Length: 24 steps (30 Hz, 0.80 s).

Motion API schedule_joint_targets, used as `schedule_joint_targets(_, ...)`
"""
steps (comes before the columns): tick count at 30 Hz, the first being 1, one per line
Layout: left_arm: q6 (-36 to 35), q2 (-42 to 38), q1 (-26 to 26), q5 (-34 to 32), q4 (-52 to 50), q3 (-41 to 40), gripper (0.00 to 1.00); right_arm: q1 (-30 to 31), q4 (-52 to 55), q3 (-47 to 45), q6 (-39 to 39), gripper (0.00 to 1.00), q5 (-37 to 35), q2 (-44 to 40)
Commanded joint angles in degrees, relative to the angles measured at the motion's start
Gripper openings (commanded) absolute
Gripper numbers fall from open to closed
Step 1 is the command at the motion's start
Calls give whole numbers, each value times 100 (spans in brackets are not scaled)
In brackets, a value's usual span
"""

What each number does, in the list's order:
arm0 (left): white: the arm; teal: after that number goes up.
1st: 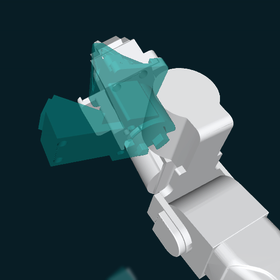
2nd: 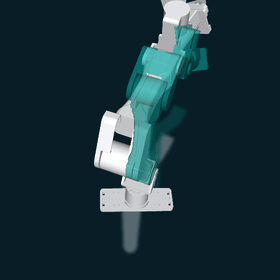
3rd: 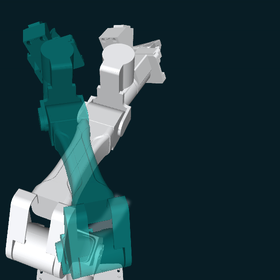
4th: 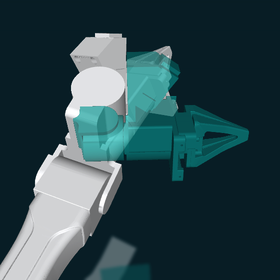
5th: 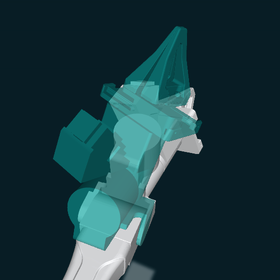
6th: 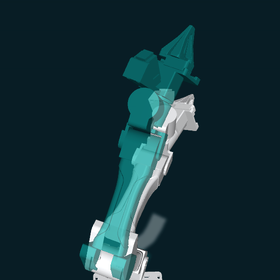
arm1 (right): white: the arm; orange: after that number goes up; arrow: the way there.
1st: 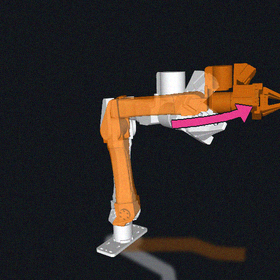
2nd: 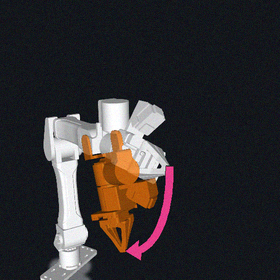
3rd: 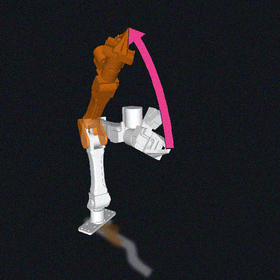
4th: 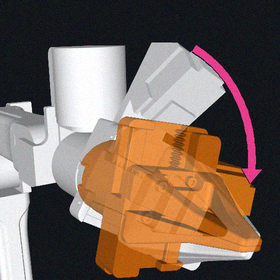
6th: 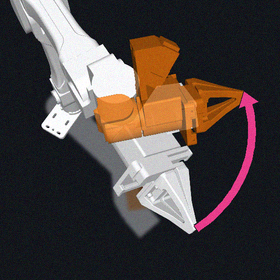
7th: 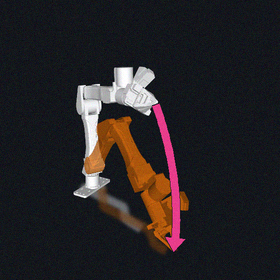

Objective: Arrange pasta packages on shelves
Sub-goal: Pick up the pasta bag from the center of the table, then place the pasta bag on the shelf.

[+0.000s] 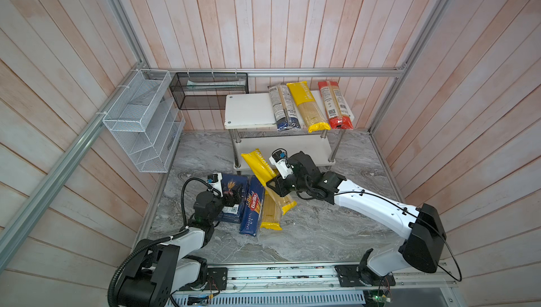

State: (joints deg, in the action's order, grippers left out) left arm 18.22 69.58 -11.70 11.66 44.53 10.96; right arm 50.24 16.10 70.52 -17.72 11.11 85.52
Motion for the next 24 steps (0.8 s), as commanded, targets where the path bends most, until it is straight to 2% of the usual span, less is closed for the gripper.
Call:
schedule_joint_targets(1,-50,0,-34,1,68,-29,100,37,-749,414,154,0,224,-135)
schedule_joint_targets(6,-59,25,-33,20,67,-20,100,55,-1040,516,207,0,243,-161)
schedule_joint_targets(24,-58,-50,-33,12,138,-81,100,72,-794,2378,543,0,160,555)
